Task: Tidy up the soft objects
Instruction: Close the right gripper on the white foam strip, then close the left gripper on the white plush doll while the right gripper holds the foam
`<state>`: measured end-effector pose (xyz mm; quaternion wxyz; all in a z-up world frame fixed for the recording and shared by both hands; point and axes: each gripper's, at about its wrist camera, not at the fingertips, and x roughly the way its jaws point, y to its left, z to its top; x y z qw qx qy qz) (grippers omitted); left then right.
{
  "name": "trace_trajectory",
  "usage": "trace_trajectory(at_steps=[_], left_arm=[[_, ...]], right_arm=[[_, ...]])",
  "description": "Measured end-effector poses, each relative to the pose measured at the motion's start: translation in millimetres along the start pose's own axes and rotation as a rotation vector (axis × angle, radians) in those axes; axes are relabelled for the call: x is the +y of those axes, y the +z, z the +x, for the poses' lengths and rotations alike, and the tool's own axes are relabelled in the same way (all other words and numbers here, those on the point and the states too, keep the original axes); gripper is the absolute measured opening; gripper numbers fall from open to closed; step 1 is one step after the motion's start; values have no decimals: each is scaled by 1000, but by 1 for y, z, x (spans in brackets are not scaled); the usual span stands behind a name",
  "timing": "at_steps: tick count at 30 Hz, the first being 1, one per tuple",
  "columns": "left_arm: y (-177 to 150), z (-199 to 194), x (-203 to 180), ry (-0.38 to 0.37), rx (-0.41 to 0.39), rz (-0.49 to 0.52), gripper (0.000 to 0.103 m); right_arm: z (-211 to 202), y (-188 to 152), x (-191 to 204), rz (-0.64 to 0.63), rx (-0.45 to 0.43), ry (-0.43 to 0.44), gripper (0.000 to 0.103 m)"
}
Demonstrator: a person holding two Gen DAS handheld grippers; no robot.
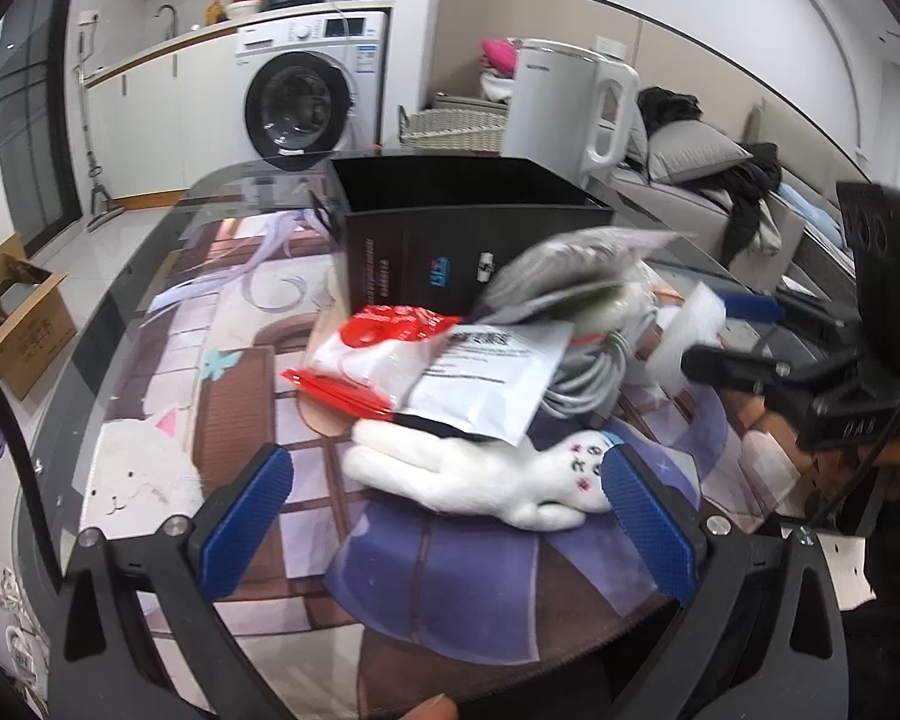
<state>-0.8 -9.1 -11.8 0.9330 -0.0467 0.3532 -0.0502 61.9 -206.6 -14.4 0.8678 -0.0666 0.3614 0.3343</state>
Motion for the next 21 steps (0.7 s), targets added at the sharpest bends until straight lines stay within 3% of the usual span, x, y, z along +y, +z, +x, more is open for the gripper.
trace_trajectory(at_steps=[12, 16, 21], left_arm=[[-5, 11, -5, -16, 43, 20, 103], [-5, 11, -15, -36, 44, 70, 103], [-2, 15, -15, -12, 42, 76, 103]], right_arm=[[-12, 5, -4, 28, -27, 21, 91], [-13, 5, -3, 18, -31, 24, 91], [-14, 5, -2, 15, -31, 35, 91]])
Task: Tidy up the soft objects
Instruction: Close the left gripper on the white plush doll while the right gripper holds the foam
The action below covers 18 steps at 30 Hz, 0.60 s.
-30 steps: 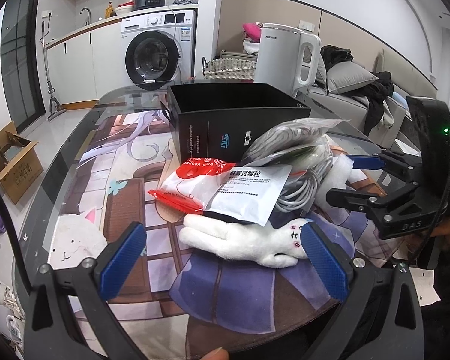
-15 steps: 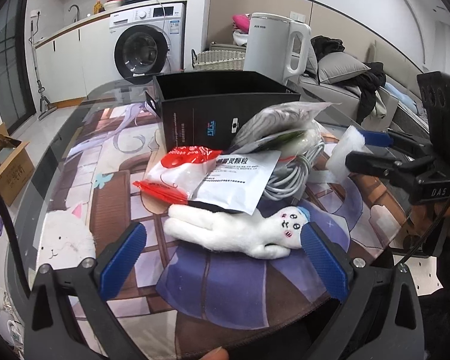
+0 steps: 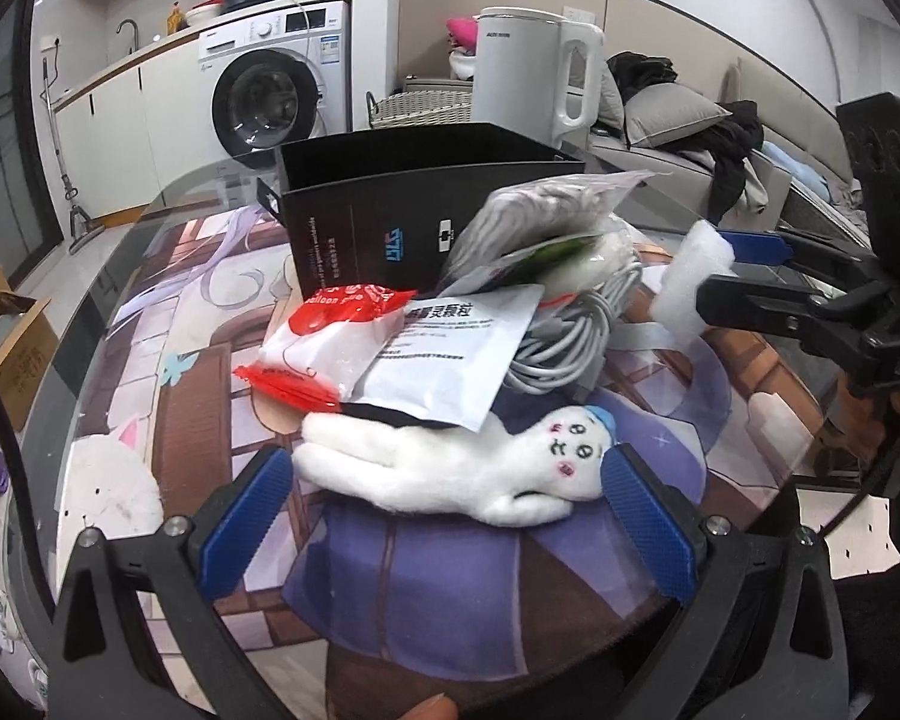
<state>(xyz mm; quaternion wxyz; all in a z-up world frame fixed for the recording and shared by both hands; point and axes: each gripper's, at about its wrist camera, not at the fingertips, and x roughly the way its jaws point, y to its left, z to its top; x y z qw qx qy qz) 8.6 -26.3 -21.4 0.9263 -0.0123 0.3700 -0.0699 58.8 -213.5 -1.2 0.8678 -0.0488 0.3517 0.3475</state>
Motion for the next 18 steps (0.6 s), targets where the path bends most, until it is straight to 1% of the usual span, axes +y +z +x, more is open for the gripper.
trace_trajectory(at_steps=[2, 6, 10, 12, 13, 14, 15, 16, 18], left_arm=[[2, 1, 2, -2, -6, -6, 103], [2, 3, 2, -15, 7, -4, 103], [-1, -5, -2, -100, 38, 31, 103], [-5, -6, -7, -143, 76, 71, 103], [-6, -6, -10, -148, 93, 97, 103], [-7, -8, -13, -131, 89, 120, 103], [-7, -10, -14, -98, 70, 131, 103], [-6, -12, -13, -76, 56, 128, 103], [-2, -14, -10, -67, 33, 114, 103]], right_arm=[[0, 0, 1, -1, -1, 1, 91], [0, 0, 1, -2, 0, 4, 91], [0, 0, 2, -8, 1, 7, 91], [-1, 0, 2, -10, 2, 8, 91], [-1, 0, 2, -10, 2, 9, 91], [-2, 0, 1, -9, 1, 8, 91], [-1, 0, 2, -9, 1, 8, 91], [-1, 0, 2, -10, 2, 8, 91], [-1, 1, 1, -9, 1, 7, 91]])
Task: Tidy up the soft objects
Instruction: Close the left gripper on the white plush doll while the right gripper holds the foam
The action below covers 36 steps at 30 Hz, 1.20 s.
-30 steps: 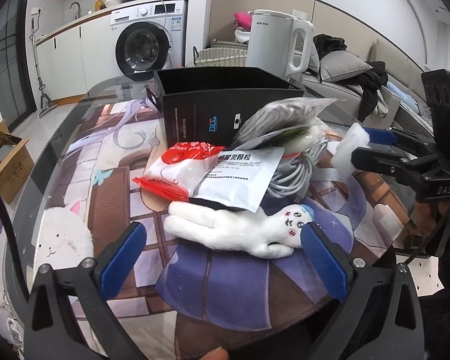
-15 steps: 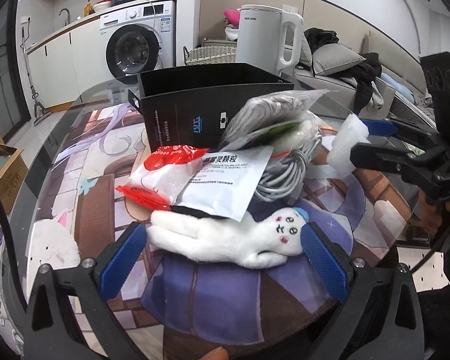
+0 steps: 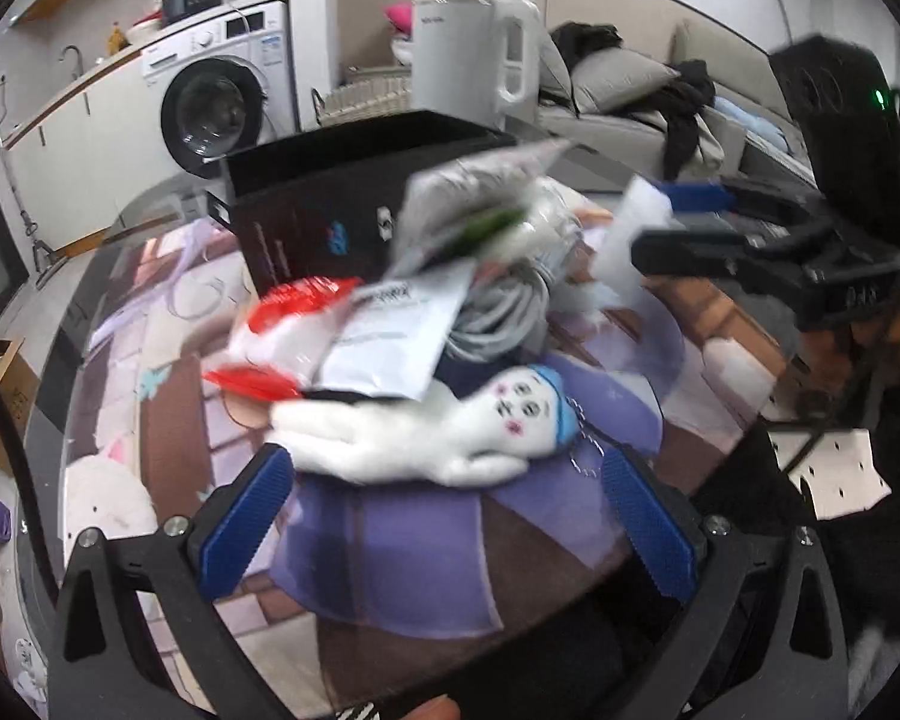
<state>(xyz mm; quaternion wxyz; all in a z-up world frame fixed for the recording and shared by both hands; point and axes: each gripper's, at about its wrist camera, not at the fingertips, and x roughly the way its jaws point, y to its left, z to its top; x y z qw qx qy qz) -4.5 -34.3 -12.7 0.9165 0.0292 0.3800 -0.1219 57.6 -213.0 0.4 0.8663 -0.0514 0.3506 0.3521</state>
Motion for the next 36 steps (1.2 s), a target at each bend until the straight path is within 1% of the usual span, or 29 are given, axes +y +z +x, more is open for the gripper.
trace_trajectory(at_steps=[4, 7, 10, 13, 17, 22, 25, 30, 36], left_arm=[[5, 4, 4, 20, -12, 26, 103], [12, 9, 5, 8, -15, 41, 103], [17, 19, 4, -8, 6, 64, 103], [22, 26, 2, -1, 24, 91, 103], [21, 28, 1, -31, 73, 109, 103], [12, 21, -6, -80, 130, 142, 103], [10, 17, -10, -101, 137, 159, 103], [12, 21, -13, -90, 147, 165, 103], [13, 29, -21, -41, 156, 181, 101]], right_arm=[[0, 0, -3, 6, -1, 4, 91], [-1, 0, -5, 13, 2, 6, 91], [-2, 0, -7, 15, 2, 5, 91], [-3, 1, -8, 17, -4, 6, 91], [-3, 1, -9, 21, -2, 9, 91], [-3, 1, -10, 25, 1, 15, 91], [-3, 1, -10, 24, 2, 17, 91], [-3, 1, -7, 18, 4, 24, 91], [-2, 0, -8, 19, 7, 29, 91]])
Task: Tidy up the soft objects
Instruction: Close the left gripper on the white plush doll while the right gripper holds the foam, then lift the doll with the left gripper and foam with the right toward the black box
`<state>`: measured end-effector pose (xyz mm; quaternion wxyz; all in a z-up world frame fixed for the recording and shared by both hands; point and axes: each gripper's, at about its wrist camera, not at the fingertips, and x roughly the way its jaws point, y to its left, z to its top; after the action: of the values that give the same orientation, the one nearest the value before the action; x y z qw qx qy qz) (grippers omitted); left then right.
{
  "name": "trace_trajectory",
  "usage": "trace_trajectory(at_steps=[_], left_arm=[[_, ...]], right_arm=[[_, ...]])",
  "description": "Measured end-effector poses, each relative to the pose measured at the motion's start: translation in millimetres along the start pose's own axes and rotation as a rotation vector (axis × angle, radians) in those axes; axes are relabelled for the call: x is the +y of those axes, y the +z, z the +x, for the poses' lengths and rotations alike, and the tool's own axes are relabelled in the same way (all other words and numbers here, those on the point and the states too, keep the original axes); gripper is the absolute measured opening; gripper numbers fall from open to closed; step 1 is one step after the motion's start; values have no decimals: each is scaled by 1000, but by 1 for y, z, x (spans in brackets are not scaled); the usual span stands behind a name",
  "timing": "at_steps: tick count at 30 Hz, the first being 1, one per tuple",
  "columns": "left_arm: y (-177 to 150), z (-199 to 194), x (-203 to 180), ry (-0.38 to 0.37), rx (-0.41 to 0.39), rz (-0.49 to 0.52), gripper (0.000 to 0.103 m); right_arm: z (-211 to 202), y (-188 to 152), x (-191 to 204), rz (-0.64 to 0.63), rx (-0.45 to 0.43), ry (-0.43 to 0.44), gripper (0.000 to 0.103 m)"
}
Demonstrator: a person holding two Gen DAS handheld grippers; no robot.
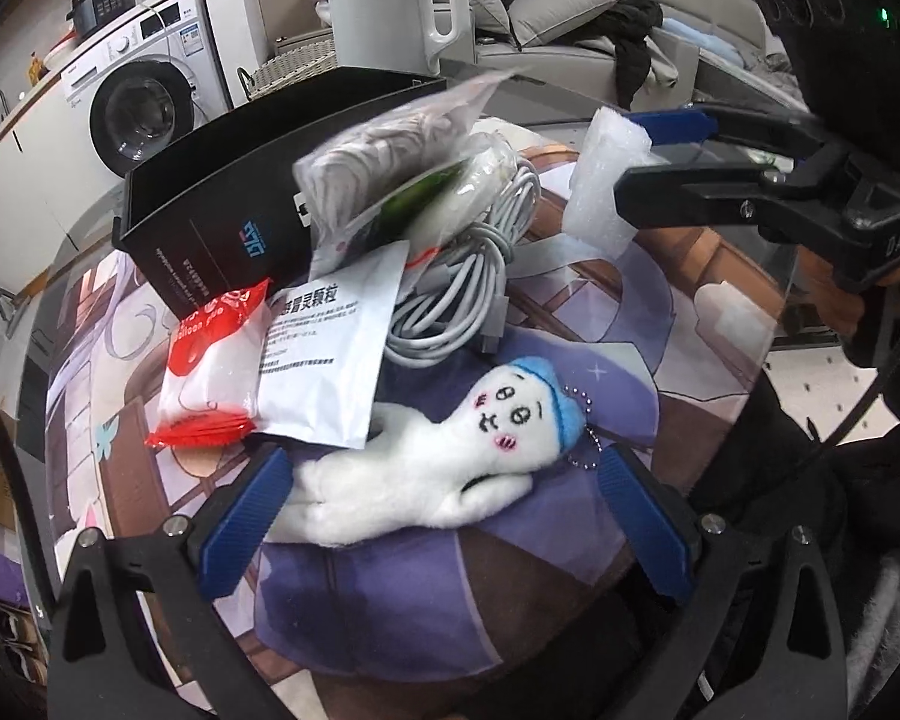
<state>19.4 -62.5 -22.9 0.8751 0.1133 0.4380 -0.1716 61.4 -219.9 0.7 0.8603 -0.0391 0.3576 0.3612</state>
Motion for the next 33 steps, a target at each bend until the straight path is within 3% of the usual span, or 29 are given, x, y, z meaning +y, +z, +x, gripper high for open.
trace_trajectory(at_steps=[3, 9, 10, 15, 16, 19, 28, 33], left_arm=[[0, 0, -3, 13, -15, -7, 99], [-7, -6, -9, 55, -68, -4, 81], [-8, -7, -11, 56, -82, 1, 71], [-14, -11, -15, 87, -118, -1, 59], [-15, -12, -14, 97, -123, -7, 49], [-17, -16, -10, 91, -130, -23, 44], [-17, -24, -21, 64, -104, 33, 45], [-7, -15, -29, 75, -93, 84, 61]], right_arm=[[0, 0, -1, 3, 3, 2, 91], [0, 0, 1, 0, 2, 2, 91], [0, 0, 1, -1, 2, 3, 91], [1, 1, 2, -8, 1, -1, 91], [1, 1, 2, -10, 1, 0, 91], [0, 2, 4, -16, -2, -2, 91], [1, 3, 10, -37, -3, -2, 91], [-2, 3, 10, -40, -8, -4, 91]])
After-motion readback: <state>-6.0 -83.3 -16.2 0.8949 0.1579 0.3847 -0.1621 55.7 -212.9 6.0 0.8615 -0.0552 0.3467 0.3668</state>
